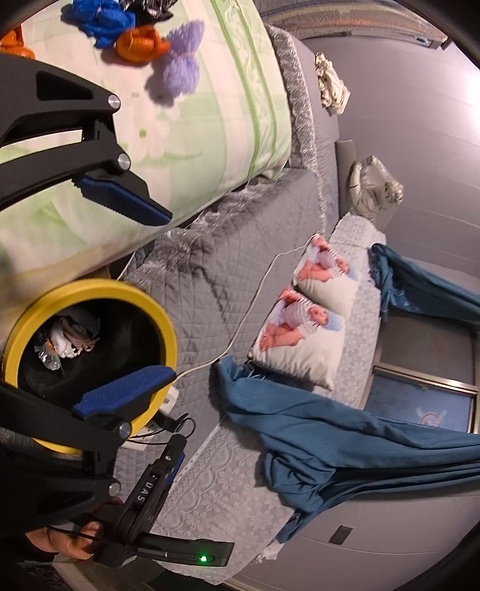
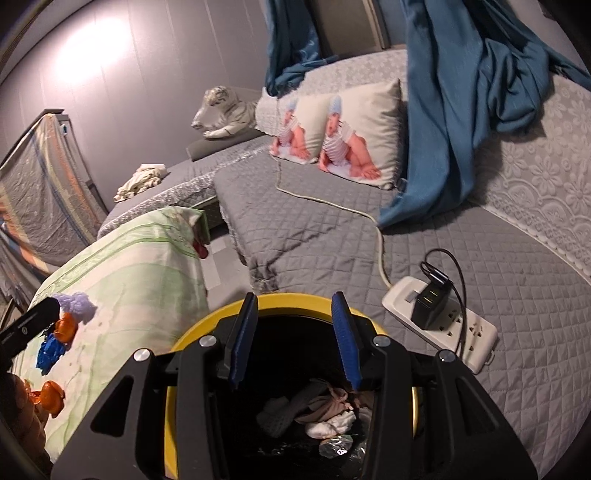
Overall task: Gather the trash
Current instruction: 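Open both tools to drop the items into the bin, then move both tools back over the trash on the bed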
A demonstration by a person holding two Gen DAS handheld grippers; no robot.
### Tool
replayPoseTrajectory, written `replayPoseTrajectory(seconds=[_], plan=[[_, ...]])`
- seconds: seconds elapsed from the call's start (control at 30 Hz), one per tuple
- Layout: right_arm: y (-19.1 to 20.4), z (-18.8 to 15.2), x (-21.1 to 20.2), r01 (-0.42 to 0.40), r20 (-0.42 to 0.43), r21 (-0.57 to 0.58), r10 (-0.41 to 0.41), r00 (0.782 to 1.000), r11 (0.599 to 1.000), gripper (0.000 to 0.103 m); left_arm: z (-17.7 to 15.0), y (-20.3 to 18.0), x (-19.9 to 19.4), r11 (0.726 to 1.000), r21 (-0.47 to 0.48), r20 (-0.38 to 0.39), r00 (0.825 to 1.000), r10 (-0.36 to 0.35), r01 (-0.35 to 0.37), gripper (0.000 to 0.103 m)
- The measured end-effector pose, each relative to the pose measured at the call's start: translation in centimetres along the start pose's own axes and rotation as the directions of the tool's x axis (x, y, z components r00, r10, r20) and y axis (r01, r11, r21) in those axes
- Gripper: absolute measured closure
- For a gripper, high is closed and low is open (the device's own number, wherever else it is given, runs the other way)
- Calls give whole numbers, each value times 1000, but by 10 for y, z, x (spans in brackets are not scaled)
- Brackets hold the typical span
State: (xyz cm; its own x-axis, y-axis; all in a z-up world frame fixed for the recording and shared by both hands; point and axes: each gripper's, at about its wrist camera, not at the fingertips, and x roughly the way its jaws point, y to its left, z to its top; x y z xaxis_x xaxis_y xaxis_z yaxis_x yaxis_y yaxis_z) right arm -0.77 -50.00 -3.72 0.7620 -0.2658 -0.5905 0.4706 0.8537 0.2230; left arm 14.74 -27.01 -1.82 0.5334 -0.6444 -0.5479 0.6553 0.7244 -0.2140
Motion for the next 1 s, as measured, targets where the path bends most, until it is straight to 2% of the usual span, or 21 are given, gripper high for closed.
replayPoseTrajectory(seconds=[0.3, 0.43, 0.53, 0.73, 1.0], plan=[[42, 8, -11, -82, 31, -53, 84, 996, 995, 54, 9, 33, -49, 996, -25, 88, 992, 90, -88, 15], [62, 10, -15, -129, 40, -70, 132, 990, 989, 44, 8, 51, -71, 990, -35, 109, 984, 142, -139, 12], [76, 11, -19, -156, 43, -84, 160, 986, 984, 42, 6, 65, -88, 983, -44, 120, 975, 184, -180, 12], [106, 12, -25, -211, 44, -125, 217, 975, 970, 42, -3, 99, -125, 958, -83, 137, 949, 284, -274, 12], [148, 9, -33, -286, 21, -172, 294, 956, 943, 40, -16, 140, -171, 921, -158, 152, 913, 380, -357, 11]])
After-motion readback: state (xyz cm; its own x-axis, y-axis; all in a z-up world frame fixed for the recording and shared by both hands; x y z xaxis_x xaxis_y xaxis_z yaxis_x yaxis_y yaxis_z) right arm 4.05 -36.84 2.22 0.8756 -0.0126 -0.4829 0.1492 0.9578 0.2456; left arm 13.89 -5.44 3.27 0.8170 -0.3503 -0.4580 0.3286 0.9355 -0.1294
